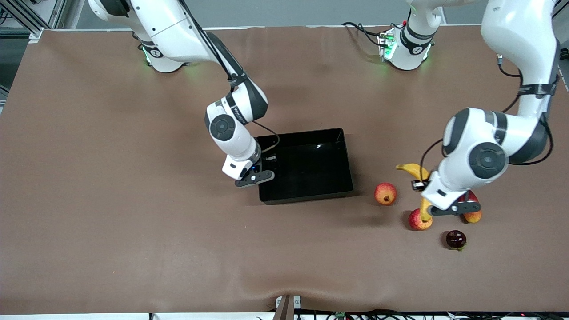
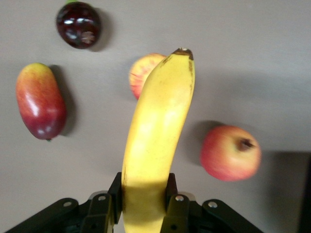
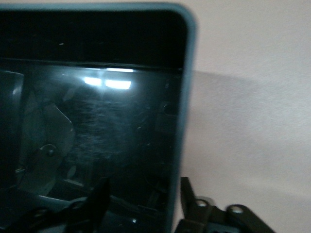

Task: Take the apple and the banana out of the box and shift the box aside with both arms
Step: 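Lower the banana by the apples while the right gripper drags the box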

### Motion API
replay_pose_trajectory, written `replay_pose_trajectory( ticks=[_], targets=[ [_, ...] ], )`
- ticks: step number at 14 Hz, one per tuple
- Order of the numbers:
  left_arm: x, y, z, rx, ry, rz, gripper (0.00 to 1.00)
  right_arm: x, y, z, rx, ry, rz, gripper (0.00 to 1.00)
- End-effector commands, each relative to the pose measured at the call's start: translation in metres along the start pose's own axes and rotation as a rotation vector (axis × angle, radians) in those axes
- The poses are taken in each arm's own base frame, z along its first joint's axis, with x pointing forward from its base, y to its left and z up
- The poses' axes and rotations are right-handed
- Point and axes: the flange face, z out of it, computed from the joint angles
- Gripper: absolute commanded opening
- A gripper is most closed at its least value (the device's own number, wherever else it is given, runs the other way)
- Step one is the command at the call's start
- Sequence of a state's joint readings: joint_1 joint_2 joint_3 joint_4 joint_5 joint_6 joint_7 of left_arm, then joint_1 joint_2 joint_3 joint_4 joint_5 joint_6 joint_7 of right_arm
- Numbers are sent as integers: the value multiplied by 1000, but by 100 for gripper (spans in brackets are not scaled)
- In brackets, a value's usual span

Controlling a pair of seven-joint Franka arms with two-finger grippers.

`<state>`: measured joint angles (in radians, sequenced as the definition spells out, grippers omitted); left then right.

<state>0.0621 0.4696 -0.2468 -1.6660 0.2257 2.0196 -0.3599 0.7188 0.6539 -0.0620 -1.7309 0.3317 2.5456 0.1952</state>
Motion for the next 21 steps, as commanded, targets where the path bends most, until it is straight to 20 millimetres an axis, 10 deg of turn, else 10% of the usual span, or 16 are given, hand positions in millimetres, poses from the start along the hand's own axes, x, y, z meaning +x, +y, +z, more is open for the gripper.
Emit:
replay_pose_trajectory(
  ticks=[1,6,8,16,21],
  targets=[
    [1,-20,26,-2,21,-3,0,10,4,-7,-8,17,16,0],
    [16,-72,72,-43,47,-88,0,21,27,-22,-34,36,51,0],
    [18,-74,85,-49,37,-106,0,36,57,-63,-23,83,113,0],
    [20,-86,131,-67,14,-130,0,56,285,-173,-24,-8,65,0],
    [21,-93,143,-41,16,-103,0,5,430,-200,-38,-15,170,0]
  ],
)
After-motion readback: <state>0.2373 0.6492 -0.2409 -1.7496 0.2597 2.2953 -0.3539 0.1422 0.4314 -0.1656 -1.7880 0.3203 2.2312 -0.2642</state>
